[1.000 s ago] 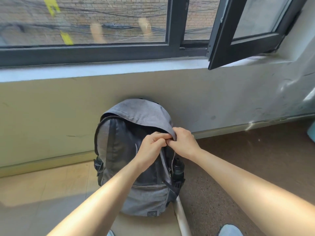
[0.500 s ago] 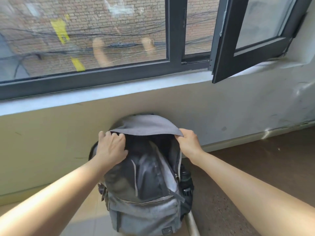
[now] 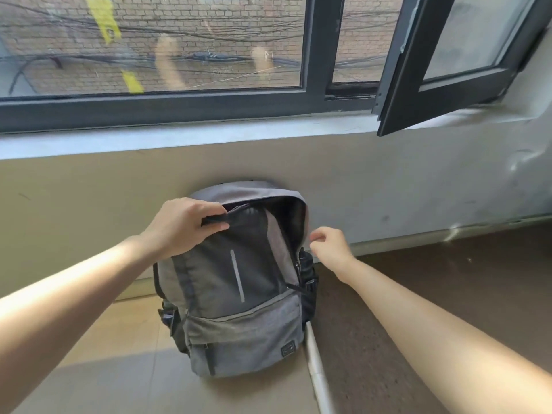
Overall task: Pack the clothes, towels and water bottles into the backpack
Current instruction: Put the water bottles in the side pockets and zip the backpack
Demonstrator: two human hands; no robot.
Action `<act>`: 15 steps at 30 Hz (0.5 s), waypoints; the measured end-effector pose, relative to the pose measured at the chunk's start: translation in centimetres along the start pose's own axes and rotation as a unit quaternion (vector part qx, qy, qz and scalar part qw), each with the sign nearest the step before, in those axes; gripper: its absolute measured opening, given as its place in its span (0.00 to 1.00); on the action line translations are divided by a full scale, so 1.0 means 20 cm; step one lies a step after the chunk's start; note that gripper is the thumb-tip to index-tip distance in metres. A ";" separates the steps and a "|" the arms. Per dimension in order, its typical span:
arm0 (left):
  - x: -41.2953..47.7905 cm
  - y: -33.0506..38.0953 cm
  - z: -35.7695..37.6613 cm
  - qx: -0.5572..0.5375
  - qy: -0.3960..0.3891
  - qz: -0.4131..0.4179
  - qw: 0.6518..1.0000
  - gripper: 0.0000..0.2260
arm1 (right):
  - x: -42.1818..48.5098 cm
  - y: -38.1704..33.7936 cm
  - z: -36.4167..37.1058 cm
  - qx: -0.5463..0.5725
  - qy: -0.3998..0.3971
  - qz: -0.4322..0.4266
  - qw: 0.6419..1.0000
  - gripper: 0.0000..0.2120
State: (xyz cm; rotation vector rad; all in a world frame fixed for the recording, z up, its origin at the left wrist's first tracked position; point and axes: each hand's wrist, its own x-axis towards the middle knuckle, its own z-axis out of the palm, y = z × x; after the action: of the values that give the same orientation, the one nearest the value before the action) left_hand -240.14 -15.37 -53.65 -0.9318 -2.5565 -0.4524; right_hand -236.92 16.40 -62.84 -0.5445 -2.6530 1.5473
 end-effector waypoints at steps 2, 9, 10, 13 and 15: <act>0.00 0.02 -0.04 -0.008 -0.026 0.040 0.999 0.14 | -0.05 0.10 0.05 -0.037 -0.034 0.000 0.999 0.09; -0.05 0.06 -0.11 0.007 -0.116 -0.021 0.993 0.09 | -0.15 0.23 0.22 -0.074 -0.039 0.001 0.996 0.09; -0.05 0.05 -0.11 0.010 -0.126 -0.032 0.991 0.09 | -0.15 0.25 0.25 -0.073 -0.030 0.012 0.997 0.10; -0.07 0.05 -0.11 0.006 -0.164 -0.051 0.985 0.09 | -0.16 0.26 0.31 -0.064 -0.025 0.051 0.996 0.13; -0.09 0.04 -0.10 0.001 -0.193 -0.059 0.979 0.13 | -0.15 0.26 0.31 -0.067 -0.026 0.065 0.995 0.14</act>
State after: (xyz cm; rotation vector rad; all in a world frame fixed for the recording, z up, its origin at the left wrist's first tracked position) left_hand -237.92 -16.63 -52.48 -0.9476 -2.9743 -0.3275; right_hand -233.88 12.56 -69.98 -0.7065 -2.8278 1.4399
